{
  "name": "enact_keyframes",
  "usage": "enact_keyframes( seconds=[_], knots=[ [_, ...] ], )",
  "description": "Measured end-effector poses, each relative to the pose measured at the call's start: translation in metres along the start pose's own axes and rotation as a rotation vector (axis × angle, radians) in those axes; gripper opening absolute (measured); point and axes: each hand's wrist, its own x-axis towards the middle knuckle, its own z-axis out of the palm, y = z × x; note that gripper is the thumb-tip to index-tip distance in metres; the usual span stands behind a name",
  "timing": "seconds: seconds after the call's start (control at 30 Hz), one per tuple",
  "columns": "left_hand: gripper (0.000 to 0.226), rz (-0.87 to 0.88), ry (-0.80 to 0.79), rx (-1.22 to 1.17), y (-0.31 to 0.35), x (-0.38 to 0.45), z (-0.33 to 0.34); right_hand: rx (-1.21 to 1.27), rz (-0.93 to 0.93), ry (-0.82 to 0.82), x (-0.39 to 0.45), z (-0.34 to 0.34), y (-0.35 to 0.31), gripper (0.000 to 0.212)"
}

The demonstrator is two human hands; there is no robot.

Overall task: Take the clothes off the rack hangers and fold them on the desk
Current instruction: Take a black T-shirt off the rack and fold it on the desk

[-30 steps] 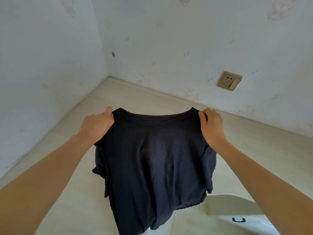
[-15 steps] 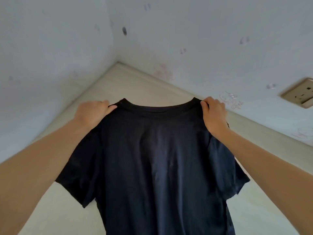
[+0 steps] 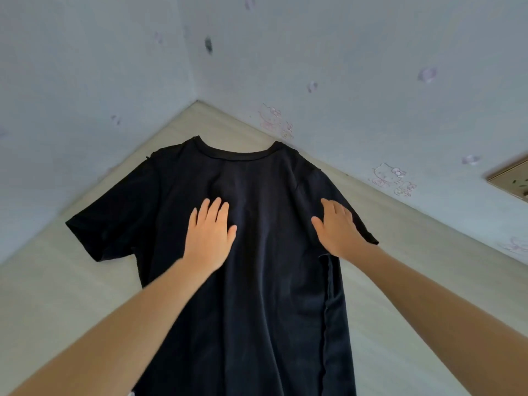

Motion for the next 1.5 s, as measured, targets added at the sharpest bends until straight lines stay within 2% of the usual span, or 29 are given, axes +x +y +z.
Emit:
enact_keyframes(
  seconds=[0.23, 0.4, 0.53, 0.7, 0.83, 0.97, 1.03, 1.17, 1.3, 1.5],
  knots=[
    [0.070, -0.154, -0.100, 0.017, 0.039, -0.043, 0.019, -0.030, -0.014, -0.114, -0.002, 0.000, 0.045, 0.065],
    [0.062, -0.265, -0.186, 0.110, 0.050, -0.062, 0.025, -0.122, -0.119, -0.150, 0.011, -0.016, 0.077, 0.063],
    [0.057, -0.393, -0.179, 0.098, 0.093, -0.068, 0.022, -0.144, -0.229, -0.152, 0.022, -0.026, 0.104, 0.057],
    [0.055, -0.239, -0.100, 0.030, 0.167, -0.085, 0.041, -0.041, -0.180, -0.073, 0.041, -0.040, 0.104, 0.047],
    [0.058, -0.214, -0.105, -0.044, 0.218, -0.096, 0.057, -0.014, -0.128, -0.083, 0.063, -0.047, 0.105, 0.039],
    [0.060, -0.195, -0.038, -0.016, 0.245, -0.095, 0.056, 0.039, -0.076, -0.084, 0.072, -0.050, 0.105, 0.053],
    [0.054, -0.178, 0.025, -0.007, 0.250, -0.094, 0.059, 0.060, -0.061, -0.124, 0.078, -0.048, 0.106, 0.056],
    [0.045, -0.285, -0.003, -0.009, 0.259, -0.085, 0.051, 0.090, -0.134, -0.148, 0.089, -0.047, 0.108, 0.022],
    [0.020, -0.305, -0.023, -0.116, 0.265, -0.084, 0.049, 0.141, -0.138, -0.146, 0.086, -0.055, 0.107, 0.029],
    [0.011, -0.363, -0.106, -0.503, 0.261, -0.092, 0.037, 0.360, -0.018, -0.083, 0.066, -0.070, 0.112, 0.035]
  ],
)
